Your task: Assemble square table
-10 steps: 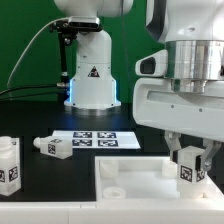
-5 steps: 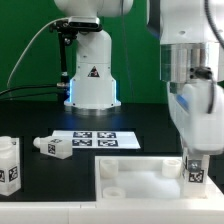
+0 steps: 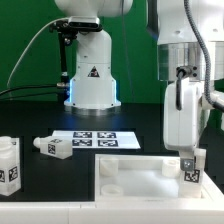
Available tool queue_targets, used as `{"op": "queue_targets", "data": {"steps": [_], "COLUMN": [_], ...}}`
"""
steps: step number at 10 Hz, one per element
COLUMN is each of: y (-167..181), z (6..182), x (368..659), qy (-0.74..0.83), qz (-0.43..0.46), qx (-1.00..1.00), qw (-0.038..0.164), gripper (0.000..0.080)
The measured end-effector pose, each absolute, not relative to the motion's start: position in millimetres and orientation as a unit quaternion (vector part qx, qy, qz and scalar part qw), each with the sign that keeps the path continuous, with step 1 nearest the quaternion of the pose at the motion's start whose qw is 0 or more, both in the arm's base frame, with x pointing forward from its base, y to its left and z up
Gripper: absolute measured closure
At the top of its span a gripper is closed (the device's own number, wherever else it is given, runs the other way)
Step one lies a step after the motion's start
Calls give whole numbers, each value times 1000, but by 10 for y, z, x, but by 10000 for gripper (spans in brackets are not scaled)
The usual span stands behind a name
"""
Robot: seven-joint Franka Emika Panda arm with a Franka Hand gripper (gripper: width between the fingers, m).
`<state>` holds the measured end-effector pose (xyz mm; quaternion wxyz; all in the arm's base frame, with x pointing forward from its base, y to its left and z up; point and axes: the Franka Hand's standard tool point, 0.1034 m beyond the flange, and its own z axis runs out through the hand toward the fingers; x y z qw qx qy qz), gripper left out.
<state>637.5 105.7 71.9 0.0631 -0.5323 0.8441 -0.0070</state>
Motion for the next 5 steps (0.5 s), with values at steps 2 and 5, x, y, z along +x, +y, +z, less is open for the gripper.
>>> {"op": "queue_targets", "data": {"steps": [2,5], "y": [1075,1057], "z": [738,1111], "x": [6377,6460], "qy": [834,817], "qz": [-8,-13], "qx": [-548,-570], "qw": [64,90], "gripper": [512,214]}}
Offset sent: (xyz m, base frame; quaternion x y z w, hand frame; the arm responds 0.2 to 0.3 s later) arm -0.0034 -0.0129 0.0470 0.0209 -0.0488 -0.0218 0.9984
